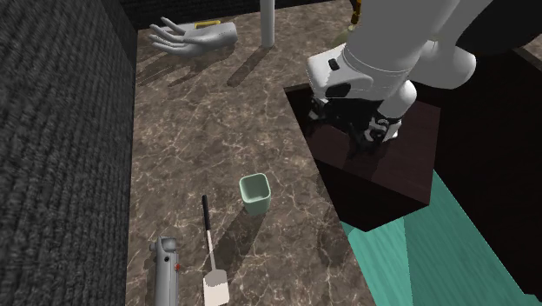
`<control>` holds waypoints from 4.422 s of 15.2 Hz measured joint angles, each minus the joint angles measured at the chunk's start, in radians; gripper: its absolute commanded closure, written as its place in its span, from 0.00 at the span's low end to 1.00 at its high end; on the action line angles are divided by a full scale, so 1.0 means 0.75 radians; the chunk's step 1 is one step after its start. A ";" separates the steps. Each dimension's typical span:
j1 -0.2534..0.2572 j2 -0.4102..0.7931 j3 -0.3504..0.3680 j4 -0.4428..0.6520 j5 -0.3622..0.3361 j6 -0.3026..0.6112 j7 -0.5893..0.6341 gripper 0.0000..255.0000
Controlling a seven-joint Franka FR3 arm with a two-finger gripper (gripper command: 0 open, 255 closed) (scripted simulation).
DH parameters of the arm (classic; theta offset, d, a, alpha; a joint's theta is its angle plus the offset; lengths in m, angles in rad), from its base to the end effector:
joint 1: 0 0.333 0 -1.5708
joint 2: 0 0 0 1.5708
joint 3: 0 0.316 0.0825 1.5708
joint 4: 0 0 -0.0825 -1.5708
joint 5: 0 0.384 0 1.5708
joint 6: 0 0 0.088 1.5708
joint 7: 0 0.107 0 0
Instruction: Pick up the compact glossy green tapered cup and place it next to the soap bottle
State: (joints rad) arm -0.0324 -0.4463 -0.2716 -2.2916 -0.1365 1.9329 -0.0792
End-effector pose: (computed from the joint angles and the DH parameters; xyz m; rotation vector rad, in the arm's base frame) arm 0.4048 -0.1485 0.5222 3.1031 -0.2487 0.1119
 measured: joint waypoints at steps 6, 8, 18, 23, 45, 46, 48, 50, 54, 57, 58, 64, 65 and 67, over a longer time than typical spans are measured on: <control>-0.011 0.297 -0.133 0.163 0.076 0.106 -0.151 0.00; -0.018 0.399 -0.172 0.222 0.117 0.136 -0.207 0.00; -0.126 0.914 -0.254 0.600 0.386 0.167 -0.466 0.00; -0.135 0.965 -0.246 0.576 0.417 0.233 -0.487 0.00; -0.137 0.972 -0.245 0.575 0.421 0.241 -0.490 1.00; -0.134 0.966 -0.245 0.582 0.417 0.229 -0.485 1.00; -0.132 0.946 -0.250 0.597 0.405 0.196 -0.478 1.00; -0.131 0.931 -0.253 0.614 0.396 0.166 -0.473 1.00; -0.129 0.907 -0.258 0.651 0.380 0.108 -0.463 1.00; -0.126 0.896 -0.259 0.694 0.372 0.056 -0.452 1.00; -0.127 0.894 -0.260 0.710 0.370 0.039 -0.451 1.00; -0.126 0.871 -0.264 0.793 0.355 -0.065 -0.438 1.00; -0.127 0.871 -0.265 0.809 0.354 -0.082 -0.437 1.00; -0.126 0.862 -0.266 0.833 0.349 -0.113 -0.433 1.00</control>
State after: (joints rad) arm -0.1271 0.2004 -0.4712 -1.6666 0.1255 1.8481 -0.4040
